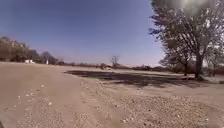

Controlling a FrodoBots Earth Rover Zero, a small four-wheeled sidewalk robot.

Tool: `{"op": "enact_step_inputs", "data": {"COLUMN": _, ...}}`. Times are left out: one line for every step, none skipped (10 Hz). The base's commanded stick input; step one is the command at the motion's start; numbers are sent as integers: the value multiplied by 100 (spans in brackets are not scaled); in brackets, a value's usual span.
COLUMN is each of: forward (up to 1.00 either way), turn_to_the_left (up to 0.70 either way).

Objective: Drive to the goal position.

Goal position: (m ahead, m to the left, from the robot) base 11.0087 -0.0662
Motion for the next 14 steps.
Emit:
{"op": "enact_step_inputs", "data": {"forward": 50, "turn_to_the_left": 0}}
{"op": "enact_step_inputs", "data": {"forward": 50, "turn_to_the_left": 0}}
{"op": "enact_step_inputs", "data": {"forward": 50, "turn_to_the_left": 0}}
{"op": "enact_step_inputs", "data": {"forward": 50, "turn_to_the_left": 0}}
{"op": "enact_step_inputs", "data": {"forward": 50, "turn_to_the_left": 0}}
{"op": "enact_step_inputs", "data": {"forward": 50, "turn_to_the_left": 0}}
{"op": "enact_step_inputs", "data": {"forward": 50, "turn_to_the_left": 0}}
{"op": "enact_step_inputs", "data": {"forward": 50, "turn_to_the_left": 0}}
{"op": "enact_step_inputs", "data": {"forward": 50, "turn_to_the_left": 0}}
{"op": "enact_step_inputs", "data": {"forward": 50, "turn_to_the_left": 0}}
{"op": "enact_step_inputs", "data": {"forward": 50, "turn_to_the_left": 0}}
{"op": "enact_step_inputs", "data": {"forward": 50, "turn_to_the_left": 0}}
{"op": "enact_step_inputs", "data": {"forward": 50, "turn_to_the_left": 0}}
{"op": "enact_step_inputs", "data": {"forward": 50, "turn_to_the_left": 0}}
